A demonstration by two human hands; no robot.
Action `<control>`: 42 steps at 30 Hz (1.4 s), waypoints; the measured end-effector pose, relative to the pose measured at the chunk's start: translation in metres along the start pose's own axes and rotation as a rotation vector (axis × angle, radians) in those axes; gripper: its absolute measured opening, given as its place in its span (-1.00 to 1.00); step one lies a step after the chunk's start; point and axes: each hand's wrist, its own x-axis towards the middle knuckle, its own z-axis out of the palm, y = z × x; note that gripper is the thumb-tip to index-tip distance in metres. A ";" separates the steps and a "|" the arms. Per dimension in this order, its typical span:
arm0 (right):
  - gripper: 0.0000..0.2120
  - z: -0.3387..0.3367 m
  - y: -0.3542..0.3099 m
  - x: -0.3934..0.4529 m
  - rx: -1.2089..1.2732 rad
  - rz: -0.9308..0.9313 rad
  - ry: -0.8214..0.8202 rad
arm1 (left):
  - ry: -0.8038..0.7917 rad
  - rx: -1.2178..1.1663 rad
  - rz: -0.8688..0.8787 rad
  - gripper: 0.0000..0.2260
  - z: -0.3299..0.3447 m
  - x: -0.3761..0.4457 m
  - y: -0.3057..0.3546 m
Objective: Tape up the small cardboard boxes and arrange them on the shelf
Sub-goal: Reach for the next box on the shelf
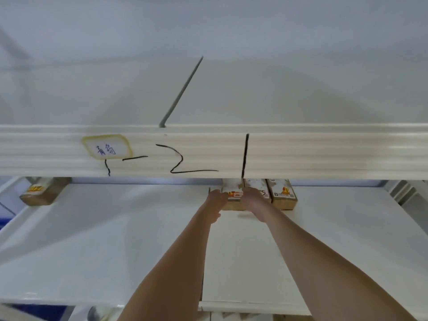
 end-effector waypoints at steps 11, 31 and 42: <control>-0.60 0.031 0.000 0.014 -0.623 -0.096 0.110 | 0.025 -0.130 0.024 -0.65 0.016 0.027 -0.011; -0.83 0.014 0.045 -0.049 -0.188 0.226 -0.012 | 0.013 -0.002 -0.207 -0.68 0.011 -0.023 -0.056; -0.14 0.028 0.057 -0.077 0.117 0.306 0.019 | -0.192 0.016 -0.256 -0.51 0.030 -0.056 -0.060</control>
